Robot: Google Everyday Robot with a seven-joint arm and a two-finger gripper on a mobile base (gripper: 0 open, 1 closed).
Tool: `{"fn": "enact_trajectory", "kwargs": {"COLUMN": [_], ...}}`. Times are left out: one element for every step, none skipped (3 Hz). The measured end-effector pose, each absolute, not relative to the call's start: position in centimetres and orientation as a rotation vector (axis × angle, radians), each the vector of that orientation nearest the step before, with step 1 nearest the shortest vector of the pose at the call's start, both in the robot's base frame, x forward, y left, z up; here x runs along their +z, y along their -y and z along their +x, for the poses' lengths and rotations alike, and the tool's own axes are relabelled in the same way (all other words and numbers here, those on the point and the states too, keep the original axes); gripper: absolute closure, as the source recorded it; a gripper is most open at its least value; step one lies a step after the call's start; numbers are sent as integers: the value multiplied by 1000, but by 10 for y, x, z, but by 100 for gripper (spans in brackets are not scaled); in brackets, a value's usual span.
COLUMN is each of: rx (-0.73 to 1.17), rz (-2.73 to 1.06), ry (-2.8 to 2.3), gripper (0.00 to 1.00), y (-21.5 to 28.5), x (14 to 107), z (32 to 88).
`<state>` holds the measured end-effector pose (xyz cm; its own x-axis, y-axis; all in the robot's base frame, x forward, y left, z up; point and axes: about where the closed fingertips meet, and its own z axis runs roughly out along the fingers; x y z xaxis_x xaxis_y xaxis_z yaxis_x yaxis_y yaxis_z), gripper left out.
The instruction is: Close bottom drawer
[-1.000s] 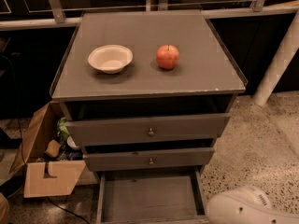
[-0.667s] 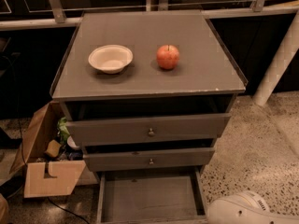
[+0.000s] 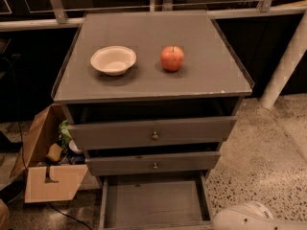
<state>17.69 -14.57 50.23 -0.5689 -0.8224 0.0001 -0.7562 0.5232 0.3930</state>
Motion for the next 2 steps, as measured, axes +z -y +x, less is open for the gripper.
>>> {"fn": "enact_trajectory", "kwargs": {"rx": [-572, -578], "rz": [1211, 1079], "ry": [2648, 2645], "gripper": [100, 100], "y": [144, 145], "x": [451, 392], "z": [194, 201]}}
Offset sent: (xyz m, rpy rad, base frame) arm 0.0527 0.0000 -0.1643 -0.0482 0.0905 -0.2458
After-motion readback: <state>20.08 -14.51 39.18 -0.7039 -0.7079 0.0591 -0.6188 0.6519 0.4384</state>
